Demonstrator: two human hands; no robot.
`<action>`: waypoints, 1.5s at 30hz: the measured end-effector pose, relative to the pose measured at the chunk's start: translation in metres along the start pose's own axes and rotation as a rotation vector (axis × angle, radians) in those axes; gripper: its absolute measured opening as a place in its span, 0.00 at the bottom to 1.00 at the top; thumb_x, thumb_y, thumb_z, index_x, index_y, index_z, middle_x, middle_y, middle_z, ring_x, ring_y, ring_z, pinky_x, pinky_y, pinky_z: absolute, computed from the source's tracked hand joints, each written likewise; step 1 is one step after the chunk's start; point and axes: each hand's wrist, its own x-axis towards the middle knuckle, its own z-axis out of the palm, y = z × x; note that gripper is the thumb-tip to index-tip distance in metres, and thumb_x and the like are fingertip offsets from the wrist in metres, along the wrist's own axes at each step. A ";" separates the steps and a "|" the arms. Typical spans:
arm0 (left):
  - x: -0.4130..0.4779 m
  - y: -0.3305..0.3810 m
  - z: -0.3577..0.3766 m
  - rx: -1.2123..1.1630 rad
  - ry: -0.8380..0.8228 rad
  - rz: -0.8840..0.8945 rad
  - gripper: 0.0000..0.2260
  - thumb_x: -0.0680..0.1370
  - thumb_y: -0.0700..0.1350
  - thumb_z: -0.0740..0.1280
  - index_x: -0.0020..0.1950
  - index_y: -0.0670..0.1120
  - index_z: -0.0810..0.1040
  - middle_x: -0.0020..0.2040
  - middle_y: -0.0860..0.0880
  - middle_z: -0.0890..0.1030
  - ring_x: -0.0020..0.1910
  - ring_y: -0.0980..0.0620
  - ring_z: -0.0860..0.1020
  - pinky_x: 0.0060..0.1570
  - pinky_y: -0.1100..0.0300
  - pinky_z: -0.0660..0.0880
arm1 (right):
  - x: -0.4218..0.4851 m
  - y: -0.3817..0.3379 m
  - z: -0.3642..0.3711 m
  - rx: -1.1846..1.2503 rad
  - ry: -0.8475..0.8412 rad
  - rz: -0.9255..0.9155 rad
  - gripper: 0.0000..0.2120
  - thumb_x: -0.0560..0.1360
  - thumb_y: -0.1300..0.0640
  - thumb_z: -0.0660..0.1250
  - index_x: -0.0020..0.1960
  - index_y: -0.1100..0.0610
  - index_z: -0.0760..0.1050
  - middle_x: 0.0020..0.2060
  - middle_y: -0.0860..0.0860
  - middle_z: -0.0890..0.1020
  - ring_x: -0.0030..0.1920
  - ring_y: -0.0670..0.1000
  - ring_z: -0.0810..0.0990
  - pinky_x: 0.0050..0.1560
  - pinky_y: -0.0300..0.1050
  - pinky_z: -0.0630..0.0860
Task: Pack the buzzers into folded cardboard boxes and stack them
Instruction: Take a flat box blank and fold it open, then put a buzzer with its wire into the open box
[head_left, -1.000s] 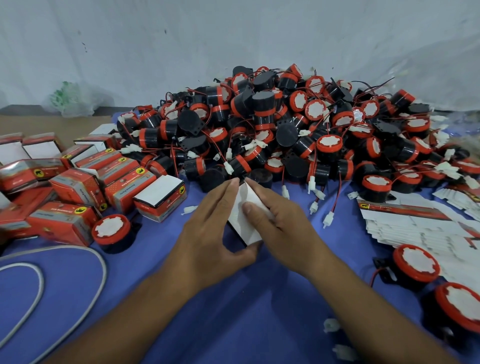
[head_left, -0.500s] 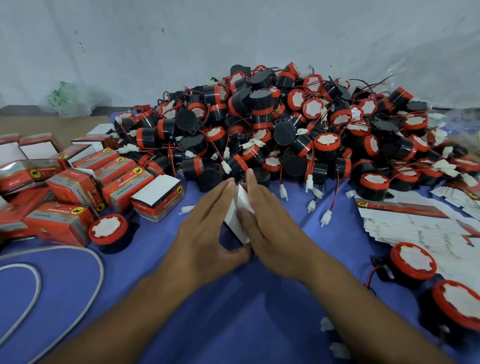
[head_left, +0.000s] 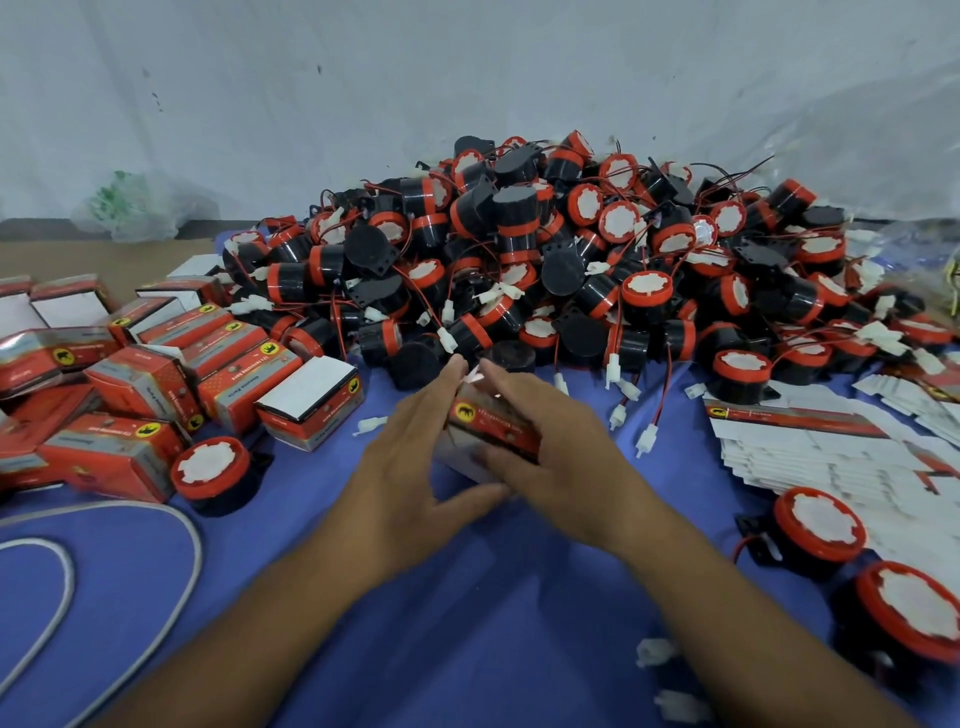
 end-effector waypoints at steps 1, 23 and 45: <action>-0.001 -0.006 -0.002 0.004 -0.045 0.009 0.42 0.72 0.62 0.71 0.78 0.63 0.48 0.70 0.74 0.57 0.69 0.75 0.57 0.64 0.81 0.53 | 0.000 0.002 -0.001 -0.099 -0.063 -0.026 0.37 0.78 0.54 0.71 0.80 0.48 0.56 0.67 0.45 0.73 0.65 0.46 0.71 0.67 0.41 0.69; 0.001 -0.019 -0.011 0.089 -0.055 -0.167 0.17 0.74 0.65 0.65 0.54 0.55 0.72 0.42 0.60 0.79 0.39 0.57 0.76 0.33 0.66 0.71 | 0.005 0.008 0.001 -0.702 -0.058 0.138 0.26 0.75 0.37 0.67 0.61 0.54 0.64 0.53 0.52 0.80 0.50 0.57 0.80 0.39 0.47 0.66; -0.004 -0.026 0.001 -0.232 -0.256 -0.254 0.26 0.73 0.55 0.75 0.66 0.59 0.66 0.64 0.58 0.72 0.62 0.57 0.72 0.61 0.54 0.74 | 0.020 0.102 -0.049 -0.540 0.208 0.347 0.33 0.78 0.62 0.66 0.79 0.60 0.56 0.75 0.59 0.61 0.69 0.64 0.62 0.70 0.56 0.61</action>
